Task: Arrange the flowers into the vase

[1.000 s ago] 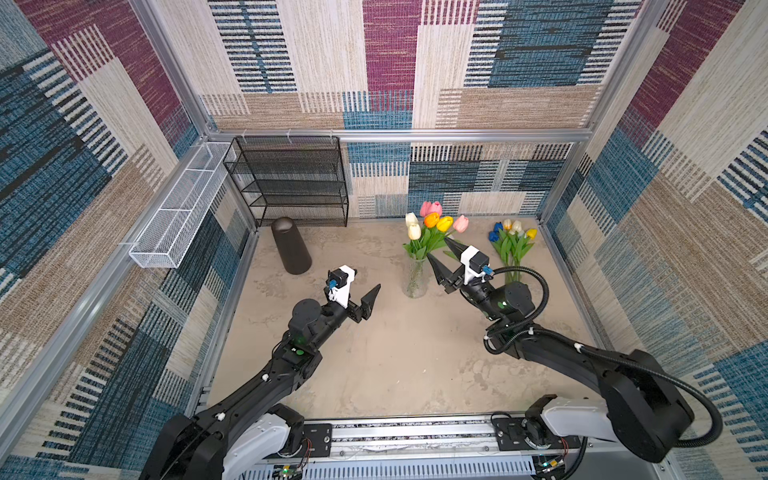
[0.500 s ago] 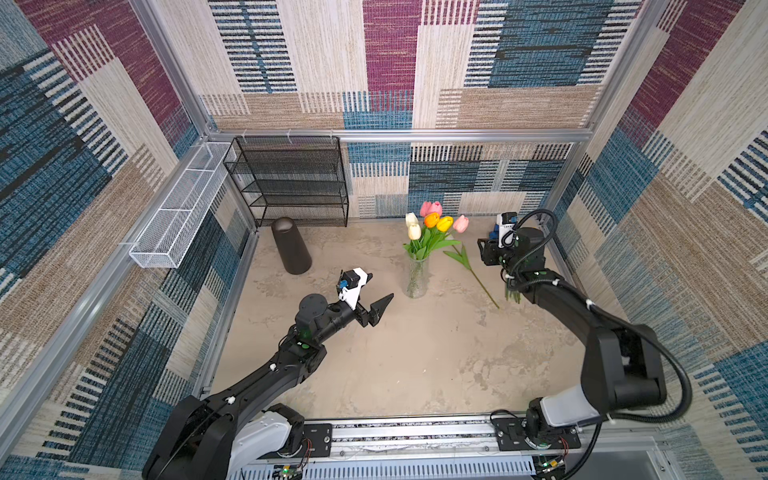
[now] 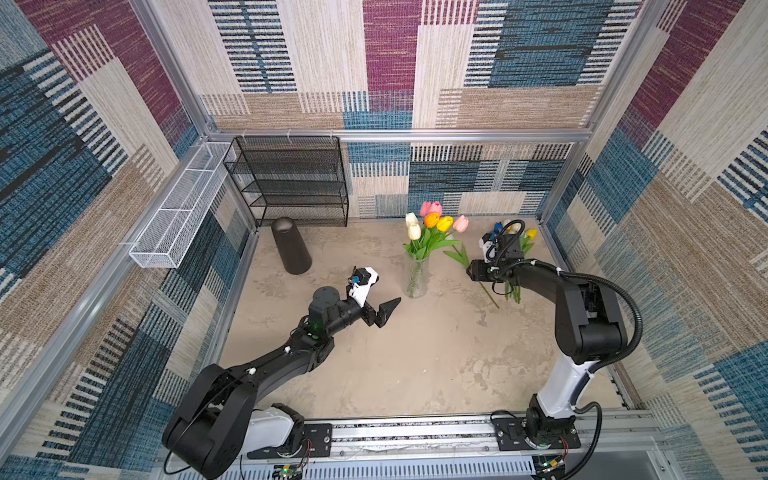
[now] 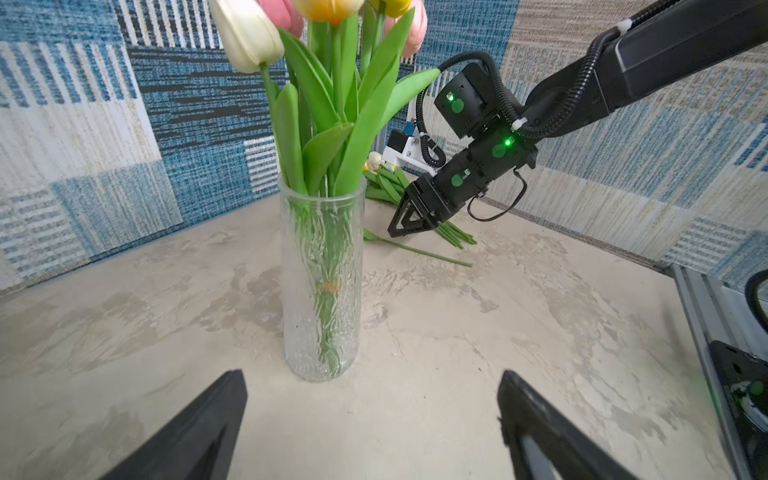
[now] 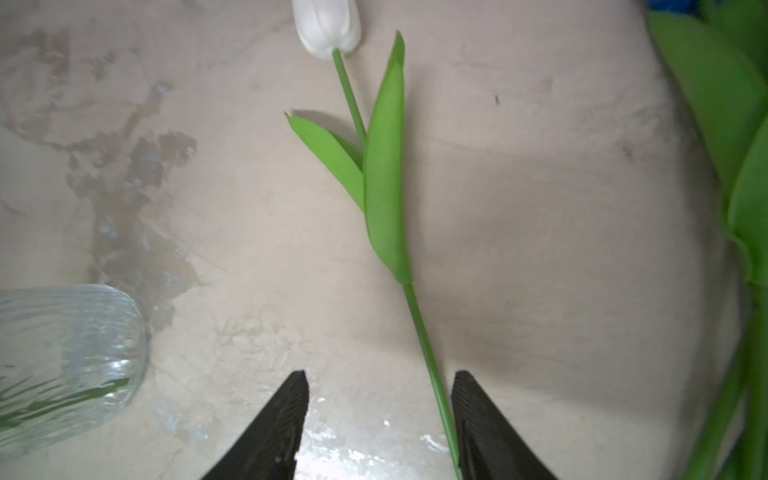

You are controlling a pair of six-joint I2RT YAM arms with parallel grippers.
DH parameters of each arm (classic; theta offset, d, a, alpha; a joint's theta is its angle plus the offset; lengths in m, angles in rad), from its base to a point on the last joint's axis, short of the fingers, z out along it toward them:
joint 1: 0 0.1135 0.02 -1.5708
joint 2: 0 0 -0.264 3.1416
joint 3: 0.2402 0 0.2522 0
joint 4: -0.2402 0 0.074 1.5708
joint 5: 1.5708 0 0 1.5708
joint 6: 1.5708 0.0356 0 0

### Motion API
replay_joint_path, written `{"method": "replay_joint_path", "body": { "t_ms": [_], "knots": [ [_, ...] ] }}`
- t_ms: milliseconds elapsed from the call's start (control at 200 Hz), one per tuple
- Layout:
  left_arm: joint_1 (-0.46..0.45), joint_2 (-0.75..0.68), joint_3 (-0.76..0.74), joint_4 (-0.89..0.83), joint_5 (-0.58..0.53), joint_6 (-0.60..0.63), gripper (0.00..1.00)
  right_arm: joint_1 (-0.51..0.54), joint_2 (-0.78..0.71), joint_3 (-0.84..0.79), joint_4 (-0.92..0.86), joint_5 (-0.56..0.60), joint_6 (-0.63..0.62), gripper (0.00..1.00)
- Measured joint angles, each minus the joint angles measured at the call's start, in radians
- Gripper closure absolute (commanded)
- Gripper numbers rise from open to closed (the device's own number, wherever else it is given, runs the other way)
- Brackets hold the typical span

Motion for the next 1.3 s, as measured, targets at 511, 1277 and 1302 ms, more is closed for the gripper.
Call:
{"method": "replay_joint_path", "body": {
  "t_ms": [511, 1277, 1302],
  "knots": [
    [-0.024, 0.496, 0.318, 0.266, -0.025, -0.032, 0.01, -0.001, -0.342, -0.449, 0.557, -0.134, 0.148, 0.3],
    [-0.041, 0.764, 0.613, 0.275, 0.026, -0.04, 0.51, -0.001, -0.639, -0.637, 0.753, -0.015, 0.17, 0.23],
    [-0.041, 0.768, 0.617, 0.275, 0.026, -0.04, 0.54, -0.001, -0.639, -0.641, 0.758, -0.013, 0.17, 0.23]
  ]
}}
